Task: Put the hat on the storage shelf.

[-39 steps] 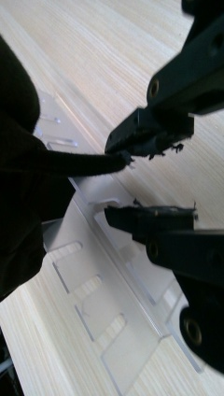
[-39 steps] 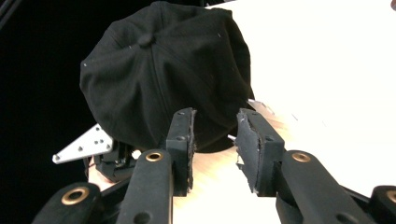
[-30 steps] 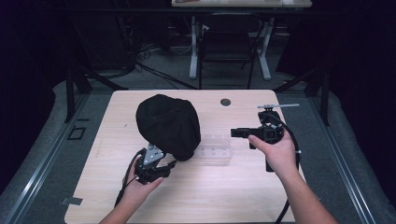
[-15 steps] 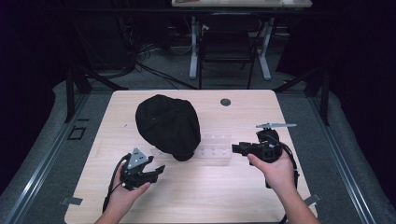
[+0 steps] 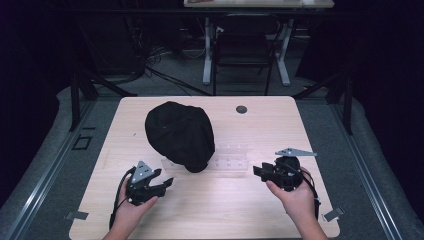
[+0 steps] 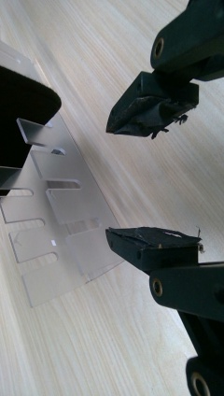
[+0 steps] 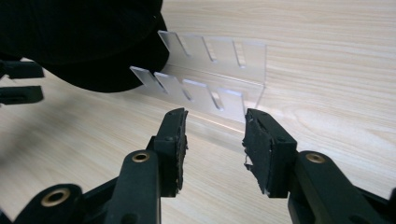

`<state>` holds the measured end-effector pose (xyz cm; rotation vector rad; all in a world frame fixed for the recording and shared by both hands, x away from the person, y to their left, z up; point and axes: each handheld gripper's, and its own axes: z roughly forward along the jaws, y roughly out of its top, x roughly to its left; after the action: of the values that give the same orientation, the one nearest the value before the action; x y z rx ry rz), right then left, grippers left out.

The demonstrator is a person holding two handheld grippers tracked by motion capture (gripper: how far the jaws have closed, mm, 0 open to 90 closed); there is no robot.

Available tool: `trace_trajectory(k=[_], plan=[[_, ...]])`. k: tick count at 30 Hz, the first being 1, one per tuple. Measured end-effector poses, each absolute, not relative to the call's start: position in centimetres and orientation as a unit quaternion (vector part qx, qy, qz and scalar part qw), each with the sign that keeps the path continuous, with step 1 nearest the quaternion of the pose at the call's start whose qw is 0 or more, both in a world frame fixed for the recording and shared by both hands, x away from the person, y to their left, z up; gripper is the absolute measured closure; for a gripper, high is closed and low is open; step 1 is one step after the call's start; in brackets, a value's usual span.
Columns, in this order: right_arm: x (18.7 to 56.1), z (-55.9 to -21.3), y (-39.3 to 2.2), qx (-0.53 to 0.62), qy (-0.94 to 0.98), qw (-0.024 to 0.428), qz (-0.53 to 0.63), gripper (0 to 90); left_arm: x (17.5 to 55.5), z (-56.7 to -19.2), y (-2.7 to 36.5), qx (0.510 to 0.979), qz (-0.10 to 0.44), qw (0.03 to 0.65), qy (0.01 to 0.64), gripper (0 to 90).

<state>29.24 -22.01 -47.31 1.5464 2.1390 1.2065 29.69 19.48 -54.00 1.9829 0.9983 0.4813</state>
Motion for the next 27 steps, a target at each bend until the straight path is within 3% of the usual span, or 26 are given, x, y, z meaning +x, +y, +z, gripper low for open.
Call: trace_trajectory(k=[8, 27], plan=[[28.3, -49.9, -22.5, 0.527, 0.735, 0.146, 0.402, 52.2, 29.8, -54.5, 19.8, 0.791, 0.19, 0.417, 0.405, 42.2], [27.0, -53.1, -22.5, 0.521, 0.719, 0.21, 0.41, 49.5, 29.8, -54.7, 20.0, 0.793, 0.193, 0.42, 0.396, 44.3]])
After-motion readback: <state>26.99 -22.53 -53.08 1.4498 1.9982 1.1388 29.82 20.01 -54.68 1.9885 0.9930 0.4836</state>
